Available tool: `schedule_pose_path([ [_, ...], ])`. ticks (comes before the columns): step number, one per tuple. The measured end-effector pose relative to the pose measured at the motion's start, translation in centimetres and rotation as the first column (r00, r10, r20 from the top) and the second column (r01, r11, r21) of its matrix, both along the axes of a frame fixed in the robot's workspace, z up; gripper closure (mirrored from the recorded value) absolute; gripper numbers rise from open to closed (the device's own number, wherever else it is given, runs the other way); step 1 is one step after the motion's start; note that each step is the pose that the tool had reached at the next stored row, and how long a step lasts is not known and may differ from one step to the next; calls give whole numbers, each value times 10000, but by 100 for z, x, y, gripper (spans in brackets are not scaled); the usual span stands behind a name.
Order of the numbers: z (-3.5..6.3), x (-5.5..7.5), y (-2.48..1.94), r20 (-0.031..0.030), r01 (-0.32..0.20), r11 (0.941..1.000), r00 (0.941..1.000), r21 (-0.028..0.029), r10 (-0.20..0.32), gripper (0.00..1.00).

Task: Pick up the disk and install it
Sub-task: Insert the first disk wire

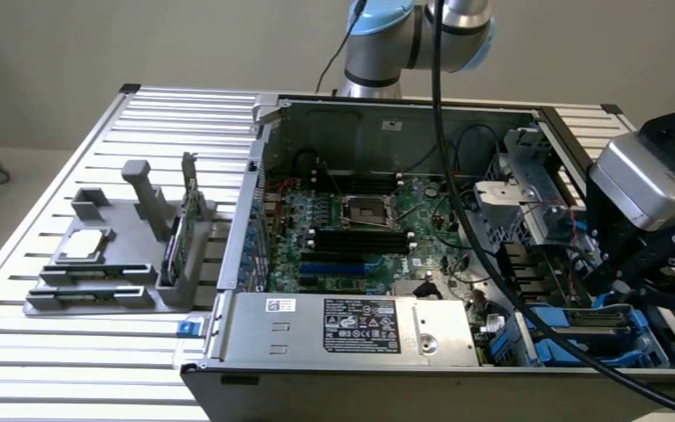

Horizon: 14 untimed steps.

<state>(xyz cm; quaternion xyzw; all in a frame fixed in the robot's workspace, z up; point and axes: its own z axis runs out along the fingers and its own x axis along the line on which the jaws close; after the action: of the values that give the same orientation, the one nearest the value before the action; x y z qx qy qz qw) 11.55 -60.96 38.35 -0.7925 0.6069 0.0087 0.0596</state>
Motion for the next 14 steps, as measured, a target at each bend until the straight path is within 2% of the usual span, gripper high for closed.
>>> schedule_pose_path([
  [1, 0, 0, 0, 0, 0, 10000, 10000, 1, 0, 82],
  [2, 0, 0, 0, 0, -1, 10000, 10000, 0, 1, 82],
  [3, -1, 0, 0, 0, 7, 10000, 10000, -1, -7, 75],
  [7, -13, 0, 0, 0, 645, 9979, 9979, 0, -645, 75],
  [10, -22, 0, 0, 0, 1192, 9929, 9929, -2, -1192, 75],
  [14, -36, 0, 1, 0, 1904, 9817, 9817, -1, -1904, 75],
])
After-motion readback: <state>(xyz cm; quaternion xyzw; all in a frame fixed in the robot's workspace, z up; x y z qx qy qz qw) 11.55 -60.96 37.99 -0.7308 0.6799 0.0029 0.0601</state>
